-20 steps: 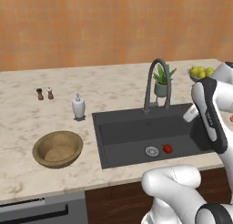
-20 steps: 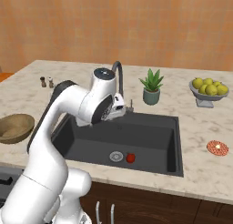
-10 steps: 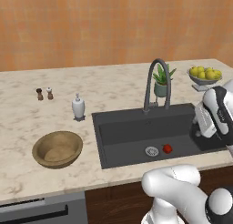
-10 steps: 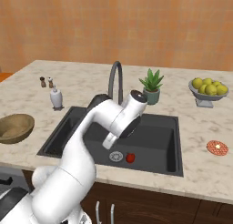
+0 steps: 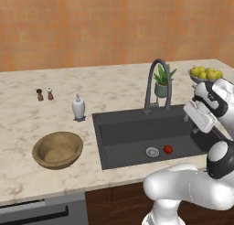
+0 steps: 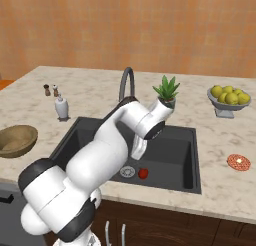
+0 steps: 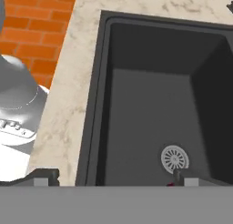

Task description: Pick the bell pepper from the sink and place it in the bowl. Then pick the bowl and place it in the microwave. Then close the microwave door and press the start button.

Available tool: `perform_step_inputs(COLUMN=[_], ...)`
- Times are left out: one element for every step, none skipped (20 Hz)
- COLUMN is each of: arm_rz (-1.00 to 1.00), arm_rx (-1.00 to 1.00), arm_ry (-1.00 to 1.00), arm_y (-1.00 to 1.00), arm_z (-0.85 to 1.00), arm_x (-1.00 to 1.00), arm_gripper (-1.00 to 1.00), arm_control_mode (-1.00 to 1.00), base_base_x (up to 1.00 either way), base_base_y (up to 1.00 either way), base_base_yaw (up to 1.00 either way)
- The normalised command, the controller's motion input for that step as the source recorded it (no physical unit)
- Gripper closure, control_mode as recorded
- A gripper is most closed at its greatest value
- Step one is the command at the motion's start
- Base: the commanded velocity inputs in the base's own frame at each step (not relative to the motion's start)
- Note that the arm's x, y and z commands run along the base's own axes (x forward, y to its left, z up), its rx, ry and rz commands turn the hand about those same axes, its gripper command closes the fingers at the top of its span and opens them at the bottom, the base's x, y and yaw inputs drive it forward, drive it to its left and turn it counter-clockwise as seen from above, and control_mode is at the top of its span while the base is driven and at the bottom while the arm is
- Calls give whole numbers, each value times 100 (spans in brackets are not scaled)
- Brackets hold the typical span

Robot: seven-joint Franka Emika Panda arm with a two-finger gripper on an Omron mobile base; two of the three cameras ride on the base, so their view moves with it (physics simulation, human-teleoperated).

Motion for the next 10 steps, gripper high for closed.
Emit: perform_step_inputs(arm_rz=[-3,-7,-12,-13,-12,-9,-5,0,0,2], arm_rx=[0,0,0,0,0,0,0,0,0,0], arm_ry=[-26,-25,-21,-14,-5,0,0,0,0,-2], arm_y=[0,0,0,0,0,0,0,0,0,-6], arm_z=[-59,-63,-60,-64,-56,-51,-44,-44,-54,-54], arm_x=[26,25,25,39,46,46,45,48,44,34], arm_gripper=[-100,-100,-100,-100,-100,-100,-100,-100,-100,-100], arm_control_mode=[-100,-100,-100,-100,-100,-100,-100,-100,-100,-100], base_base_x=[0,0,0,0,0,0,0,0,0,0], base_base_y=[0,0,0,0,0,0,0,0,0,0], base_base_yaw=[0,0,0,0,0,0,0,0,0,0])
